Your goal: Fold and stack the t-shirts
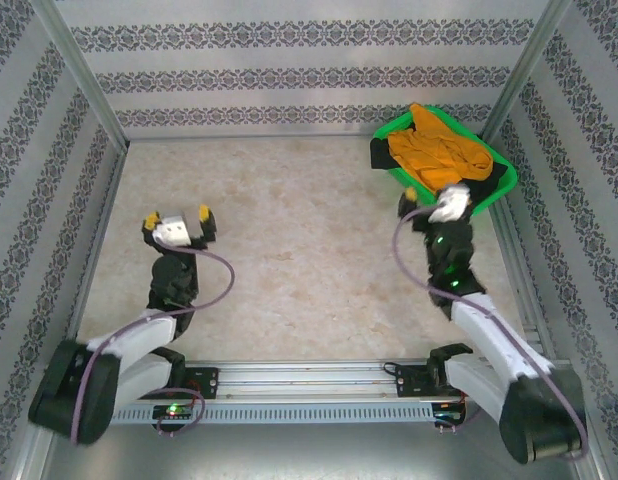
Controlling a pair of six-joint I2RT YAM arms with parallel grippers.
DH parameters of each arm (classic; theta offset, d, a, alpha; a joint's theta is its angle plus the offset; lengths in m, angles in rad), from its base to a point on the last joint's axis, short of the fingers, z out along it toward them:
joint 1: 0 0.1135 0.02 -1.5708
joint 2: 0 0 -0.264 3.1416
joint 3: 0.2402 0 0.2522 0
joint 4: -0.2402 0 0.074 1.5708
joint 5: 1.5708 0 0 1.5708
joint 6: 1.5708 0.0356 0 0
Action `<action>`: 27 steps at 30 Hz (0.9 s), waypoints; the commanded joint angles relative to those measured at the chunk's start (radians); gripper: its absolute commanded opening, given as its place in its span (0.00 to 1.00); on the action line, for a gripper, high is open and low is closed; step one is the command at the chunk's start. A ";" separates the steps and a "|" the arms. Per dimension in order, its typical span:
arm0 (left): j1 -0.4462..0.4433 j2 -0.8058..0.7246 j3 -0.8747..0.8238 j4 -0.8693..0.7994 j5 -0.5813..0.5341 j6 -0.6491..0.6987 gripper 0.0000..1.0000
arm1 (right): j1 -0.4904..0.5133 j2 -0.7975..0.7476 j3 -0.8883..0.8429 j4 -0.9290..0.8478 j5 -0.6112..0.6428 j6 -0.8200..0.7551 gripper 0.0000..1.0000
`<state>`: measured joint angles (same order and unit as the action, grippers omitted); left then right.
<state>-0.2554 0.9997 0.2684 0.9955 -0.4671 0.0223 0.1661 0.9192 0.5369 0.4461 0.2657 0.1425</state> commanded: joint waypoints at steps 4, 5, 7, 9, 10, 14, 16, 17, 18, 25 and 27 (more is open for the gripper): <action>0.243 -0.165 0.155 -0.590 0.292 -0.755 1.00 | -0.329 0.074 0.171 -0.280 -0.471 0.644 0.98; 0.297 -0.114 0.208 -0.668 0.410 -0.839 1.00 | -0.320 0.140 0.300 -0.506 -0.424 0.613 0.98; 0.278 -0.017 0.351 -0.840 0.487 -0.814 1.00 | -0.281 0.245 0.472 -0.712 -0.284 0.530 0.98; 0.232 0.067 0.489 -0.975 0.507 -0.731 1.00 | -0.256 0.346 0.606 -0.848 -0.156 0.490 0.98; 0.208 0.095 0.545 -1.042 0.487 -0.702 1.00 | -0.255 0.397 0.678 -0.921 -0.129 0.487 0.98; 0.123 0.211 0.739 -1.256 0.410 -0.648 1.00 | -0.262 0.615 0.907 -1.105 -0.103 0.509 0.98; 0.087 0.280 0.833 -1.377 0.380 -0.618 1.00 | -0.275 0.699 0.973 -1.120 -0.153 0.527 0.98; 0.059 0.330 0.900 -1.461 0.356 -0.585 1.00 | -0.286 0.750 1.014 -1.138 -0.173 0.541 0.97; 0.025 0.380 0.969 -1.540 0.324 -0.547 1.00 | -0.295 0.803 1.071 -1.164 -0.201 0.554 0.94; -0.059 0.437 0.998 -1.424 0.421 -0.549 1.00 | -0.317 1.066 1.340 -1.237 -0.254 0.550 0.83; -0.062 0.454 0.973 -1.351 0.505 -0.619 1.00 | -0.327 1.135 1.399 -1.237 -0.291 0.556 0.78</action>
<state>-0.3183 1.4559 1.2705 -0.4179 -0.0628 -0.5392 -0.1509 2.0029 1.8565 -0.7349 0.0261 0.6838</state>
